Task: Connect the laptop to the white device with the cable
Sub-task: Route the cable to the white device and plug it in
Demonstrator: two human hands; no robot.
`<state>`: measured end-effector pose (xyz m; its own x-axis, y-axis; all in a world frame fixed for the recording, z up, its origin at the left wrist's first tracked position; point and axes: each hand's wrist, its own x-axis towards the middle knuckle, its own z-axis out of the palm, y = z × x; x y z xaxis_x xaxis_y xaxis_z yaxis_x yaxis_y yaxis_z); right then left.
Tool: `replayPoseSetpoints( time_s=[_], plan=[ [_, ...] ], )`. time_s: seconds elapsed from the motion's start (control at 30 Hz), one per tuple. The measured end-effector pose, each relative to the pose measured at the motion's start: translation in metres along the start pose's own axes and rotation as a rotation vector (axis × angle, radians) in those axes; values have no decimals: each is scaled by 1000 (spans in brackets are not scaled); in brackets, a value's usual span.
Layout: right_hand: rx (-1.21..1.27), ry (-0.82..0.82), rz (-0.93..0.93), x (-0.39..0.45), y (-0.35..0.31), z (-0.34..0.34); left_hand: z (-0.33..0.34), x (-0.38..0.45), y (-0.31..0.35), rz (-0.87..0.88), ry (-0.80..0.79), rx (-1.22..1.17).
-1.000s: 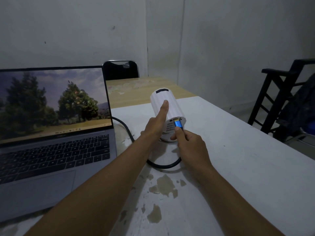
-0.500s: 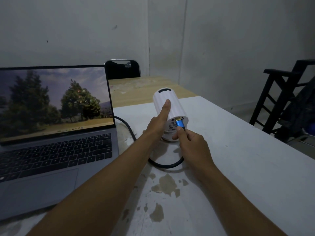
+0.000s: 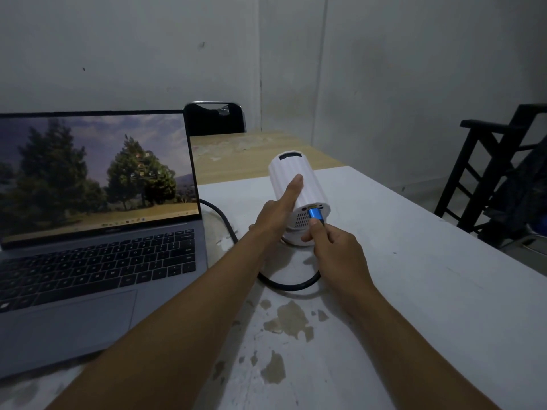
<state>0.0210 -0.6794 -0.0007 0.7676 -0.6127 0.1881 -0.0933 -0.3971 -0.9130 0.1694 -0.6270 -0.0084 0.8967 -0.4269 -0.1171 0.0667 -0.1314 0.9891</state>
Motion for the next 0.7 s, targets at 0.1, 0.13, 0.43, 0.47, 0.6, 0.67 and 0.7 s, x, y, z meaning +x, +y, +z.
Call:
replayPoseSetpoints(
  time_s=[0.1, 0.13, 0.43, 0.47, 0.6, 0.67, 0.7],
  plan=[
    [-10, -6, -11, -1, 0, 0, -4, -3, 2, 34, -8, -24],
    [-13, -6, -16, -1, 0, -1, -4, -3, 2, 41, -14, -30],
    [-40, -28, -43, -2, 2, 0, -6, -3, 0, 91, -38, 58],
    [-42, -29, -46, -2, 3, 0, -7, -3, 0, 97, -38, 65],
    [-24, -31, -37, -1, 4, 0, -6, -7, 1, 93, -14, 91],
    [46, -16, -17, 0, 3, 0, -4, -8, 0, 93, 22, 88],
    [85, 3, -11, 0, 2, 0, -3, -8, 1, 93, 47, 95]
  ],
)
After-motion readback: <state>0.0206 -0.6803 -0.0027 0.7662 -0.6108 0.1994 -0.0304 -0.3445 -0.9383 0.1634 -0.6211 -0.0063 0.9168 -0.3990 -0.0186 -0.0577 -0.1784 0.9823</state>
